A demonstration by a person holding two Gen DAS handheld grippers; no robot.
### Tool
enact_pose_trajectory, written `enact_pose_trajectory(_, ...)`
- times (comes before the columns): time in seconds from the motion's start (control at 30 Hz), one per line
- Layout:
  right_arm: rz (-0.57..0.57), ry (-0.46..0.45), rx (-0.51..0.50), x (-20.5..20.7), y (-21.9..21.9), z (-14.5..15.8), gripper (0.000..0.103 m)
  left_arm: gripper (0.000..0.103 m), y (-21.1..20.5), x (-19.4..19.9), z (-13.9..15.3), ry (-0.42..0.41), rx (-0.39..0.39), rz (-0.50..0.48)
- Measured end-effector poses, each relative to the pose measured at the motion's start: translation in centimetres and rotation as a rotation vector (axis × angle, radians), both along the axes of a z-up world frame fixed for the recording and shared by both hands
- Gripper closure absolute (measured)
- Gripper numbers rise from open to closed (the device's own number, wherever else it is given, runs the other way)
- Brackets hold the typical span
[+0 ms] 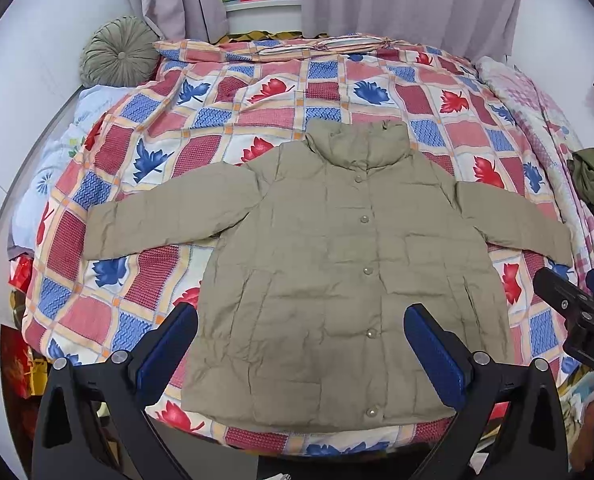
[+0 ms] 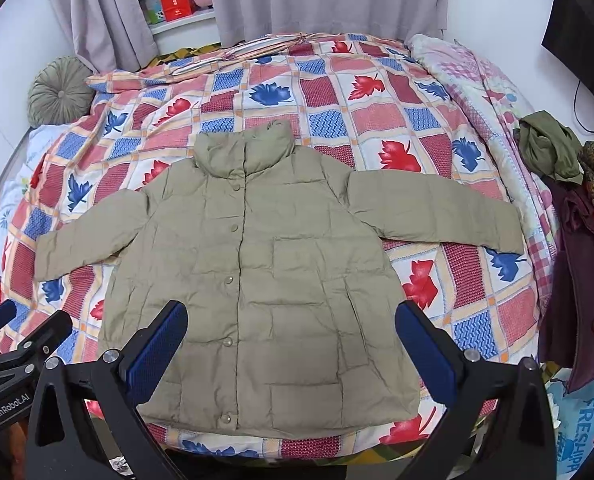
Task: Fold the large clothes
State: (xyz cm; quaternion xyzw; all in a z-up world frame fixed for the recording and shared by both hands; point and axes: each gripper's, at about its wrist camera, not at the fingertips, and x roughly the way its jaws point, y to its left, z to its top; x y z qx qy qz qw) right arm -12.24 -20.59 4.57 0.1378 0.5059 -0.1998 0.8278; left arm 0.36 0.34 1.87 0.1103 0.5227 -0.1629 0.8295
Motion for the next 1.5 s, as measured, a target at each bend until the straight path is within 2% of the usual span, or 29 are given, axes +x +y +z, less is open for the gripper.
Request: enact_pose_trajectory(1.5,0.006,0.000,-0.007,-0.09,0.20,0.18,0.000,0.000,0.44,-0.20,-0.02,0.001,0.000,0.006)
